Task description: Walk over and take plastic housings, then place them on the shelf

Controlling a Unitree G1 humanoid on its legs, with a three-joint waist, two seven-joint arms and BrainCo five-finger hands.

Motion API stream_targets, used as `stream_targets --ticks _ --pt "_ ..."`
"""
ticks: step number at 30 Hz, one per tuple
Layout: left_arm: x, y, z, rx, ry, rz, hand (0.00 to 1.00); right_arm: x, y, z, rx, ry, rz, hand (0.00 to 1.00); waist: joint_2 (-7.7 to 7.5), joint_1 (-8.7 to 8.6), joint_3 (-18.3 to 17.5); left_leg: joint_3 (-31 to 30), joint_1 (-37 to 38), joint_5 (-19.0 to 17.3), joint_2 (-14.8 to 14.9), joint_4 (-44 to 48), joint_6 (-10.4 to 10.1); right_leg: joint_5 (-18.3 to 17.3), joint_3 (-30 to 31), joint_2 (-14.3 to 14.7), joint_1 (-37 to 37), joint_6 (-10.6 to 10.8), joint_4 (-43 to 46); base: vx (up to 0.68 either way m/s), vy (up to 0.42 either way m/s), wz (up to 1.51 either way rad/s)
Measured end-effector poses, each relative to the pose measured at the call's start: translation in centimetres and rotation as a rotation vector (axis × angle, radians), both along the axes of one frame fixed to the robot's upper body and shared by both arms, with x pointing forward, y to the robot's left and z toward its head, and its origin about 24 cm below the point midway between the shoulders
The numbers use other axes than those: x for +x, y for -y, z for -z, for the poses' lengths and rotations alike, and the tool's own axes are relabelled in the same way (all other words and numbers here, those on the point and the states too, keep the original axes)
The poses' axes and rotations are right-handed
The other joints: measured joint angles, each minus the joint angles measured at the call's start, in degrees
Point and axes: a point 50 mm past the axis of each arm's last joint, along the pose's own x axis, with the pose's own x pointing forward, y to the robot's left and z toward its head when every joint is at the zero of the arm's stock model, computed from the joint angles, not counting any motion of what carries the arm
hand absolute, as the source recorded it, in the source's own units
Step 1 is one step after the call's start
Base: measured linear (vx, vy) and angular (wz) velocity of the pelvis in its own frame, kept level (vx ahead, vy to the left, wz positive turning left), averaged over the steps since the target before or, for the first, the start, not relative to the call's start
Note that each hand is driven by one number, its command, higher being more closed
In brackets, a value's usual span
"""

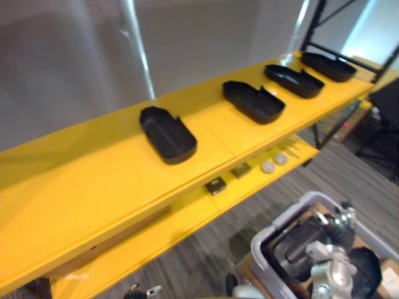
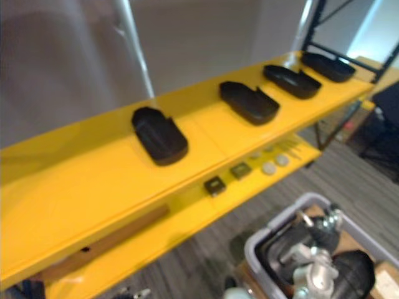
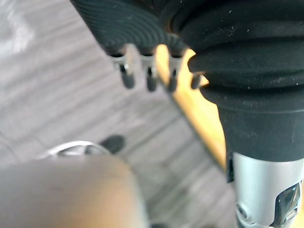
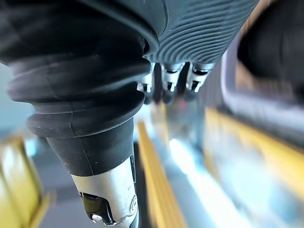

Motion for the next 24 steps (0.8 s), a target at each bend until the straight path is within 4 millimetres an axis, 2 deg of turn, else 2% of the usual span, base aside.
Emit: stream_targets --ticks 4,6,7,8,10,11,13,15,18,19,20,22,24 --pt "-0.1 0.4 0.1 0.013 -0.040 0.129 0.00 -2.9 0.0 1.2 0.020 -0.076 0.061 0.00 0.56 -2.44 -0.18 4.15 1.92 -1.18 0.48 0.14 -0.81 0.15 3.36 1.30 0.09 -0.09 -0.29 0.02 -0.013 -0.51" --pt "0.0 0.5 0.1 0.004 -0.034 0.111 0.00 -3.4 -0.2 1.5 0.029 -0.086 0.067 0.00 0.65 -3.03 -0.15 5.06 1.88 -2.46 0.84 1.98 -0.90 0.16 4.54 1.53 0.04 -0.06 -0.25 0.01 -0.006 -0.40" --pt "0.0 0.6 0.1 -0.014 -0.029 0.070 0.00 -3.4 -0.5 1.7 0.036 -0.085 0.056 0.00 0.75 -3.03 0.02 5.28 1.36 -4.72 1.80 6.39 -0.94 0.15 6.03 1.83 0.05 -0.04 0.13 0.03 -0.004 -0.47" --pt "0.0 0.5 0.1 -0.016 -0.025 0.040 0.00 -3.3 -0.8 1.7 0.039 -0.082 0.027 0.00 0.72 -2.93 0.10 3.95 0.35 -5.99 2.20 10.36 -0.13 0.12 7.30 1.96 -0.15 -0.03 0.64 0.03 -0.009 -0.55" --pt "0.0 0.3 0.1 -0.007 -0.007 -0.009 0.00 -2.4 -1.6 1.7 0.039 -0.053 -0.044 0.00 0.47 -2.16 0.35 -1.47 -2.55 -7.59 2.61 17.28 2.42 0.02 10.23 1.98 -1.33 0.09 1.96 -0.01 -0.012 -0.81" --pt "0.0 0.3 0.1 -0.006 0.011 -0.051 0.00 -1.1 -2.2 1.2 0.028 -0.007 -0.122 0.00 0.95 -1.20 0.56 -8.28 -5.41 -9.54 2.57 22.65 3.69 -0.09 12.92 2.38 -2.76 0.40 2.64 -0.03 0.015 -1.03" --pt "-0.4 0.7 0.2 -0.011 0.020 -0.092 0.00 0.3 -2.6 0.7 0.012 0.030 -0.193 0.00 2.78 -0.50 0.74 -14.09 -6.05 -11.50 2.06 24.04 3.34 0.26 15.37 3.41 -3.81 0.88 2.61 -0.03 0.094 -0.80" --pt "-0.4 0.6 0.1 0.000 0.036 -0.101 0.00 1.4 -3.1 0.4 0.014 0.061 -0.232 0.00 2.65 -0.08 0.86 -14.58 -6.22 -12.34 1.46 23.47 3.16 0.79 16.18 3.12 -4.80 1.50 2.69 -0.06 0.109 -0.29" --pt "-0.3 0.4 0.0 0.005 0.055 -0.116 0.00 3.1 -3.6 -0.4 0.006 0.114 -0.283 0.00 2.52 0.12 0.95 -16.06 -7.21 -16.16 0.93 20.64 2.38 1.95 15.81 3.09 -7.10 2.59 2.55 -0.11 0.106 0.09" --pt "-0.3 0.0 0.0 0.012 0.065 -0.134 0.00 3.9 -4.2 -0.6 0.015 0.129 -0.312 0.00 1.17 0.59 1.82 -16.05 -7.37 -16.25 0.12 20.65 2.44 2.42 16.00 2.54 -7.25 2.81 2.56 -0.17 0.112 0.07" --pt "-0.4 -0.2 -0.1 0.015 0.068 -0.142 0.00 4.1 -4.6 -0.6 0.019 0.132 -0.329 0.00 0.58 0.94 2.15 -16.14 -7.69 -16.40 -0.25 21.10 2.71 2.57 15.99 2.07 -7.30 3.03 2.55 -0.16 0.091 0.04" --pt "-1.5 -0.5 0.0 0.022 0.054 -0.156 0.00 4.4 -5.2 -0.4 0.032 0.124 -0.367 0.00 -0.29 2.06 1.70 -17.10 -9.46 -16.86 -1.44 22.50 3.46 2.74 15.82 0.79 -8.02 3.31 2.75 -0.09 0.094 0.19" --pt "-1.6 -0.3 0.0 0.019 0.065 -0.162 0.00 4.5 -5.5 -0.2 0.042 0.113 -0.378 0.00 -0.30 2.22 1.73 -18.17 -10.31 -17.40 -2.17 24.10 4.19 2.21 14.86 0.25 -8.12 3.36 3.91 -0.02 0.094 0.29"
